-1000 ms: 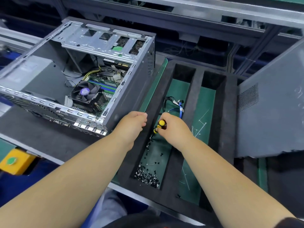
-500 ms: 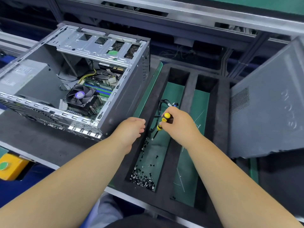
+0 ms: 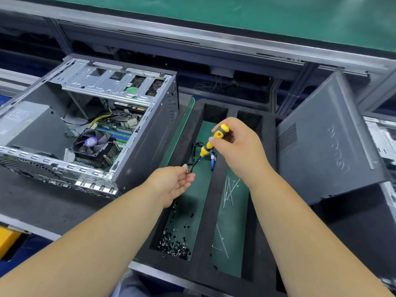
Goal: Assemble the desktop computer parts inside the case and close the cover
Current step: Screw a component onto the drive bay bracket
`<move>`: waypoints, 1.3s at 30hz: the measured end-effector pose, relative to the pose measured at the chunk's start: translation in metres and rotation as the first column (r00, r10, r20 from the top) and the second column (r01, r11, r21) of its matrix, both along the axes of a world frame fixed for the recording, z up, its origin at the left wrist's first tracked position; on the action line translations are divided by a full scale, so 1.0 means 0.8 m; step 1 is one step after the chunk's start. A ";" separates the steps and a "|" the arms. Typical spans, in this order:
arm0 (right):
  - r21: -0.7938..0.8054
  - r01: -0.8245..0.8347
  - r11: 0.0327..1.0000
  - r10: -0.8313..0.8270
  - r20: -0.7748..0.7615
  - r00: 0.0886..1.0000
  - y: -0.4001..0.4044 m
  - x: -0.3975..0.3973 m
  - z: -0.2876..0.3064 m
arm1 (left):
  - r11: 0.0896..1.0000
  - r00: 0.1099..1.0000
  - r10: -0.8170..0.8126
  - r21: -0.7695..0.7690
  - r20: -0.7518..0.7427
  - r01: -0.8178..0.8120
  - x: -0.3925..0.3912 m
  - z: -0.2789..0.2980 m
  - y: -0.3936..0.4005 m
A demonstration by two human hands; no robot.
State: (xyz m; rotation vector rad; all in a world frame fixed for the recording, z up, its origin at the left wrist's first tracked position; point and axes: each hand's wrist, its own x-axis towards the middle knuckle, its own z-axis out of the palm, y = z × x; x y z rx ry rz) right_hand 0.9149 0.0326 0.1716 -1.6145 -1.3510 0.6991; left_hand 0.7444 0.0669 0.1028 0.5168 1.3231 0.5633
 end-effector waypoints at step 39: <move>0.285 0.198 0.938 -0.152 -0.178 0.972 0.028 -0.069 0.118 | 0.922 0.936 -0.182 0.384 0.300 0.056 -0.072 0.117 0.080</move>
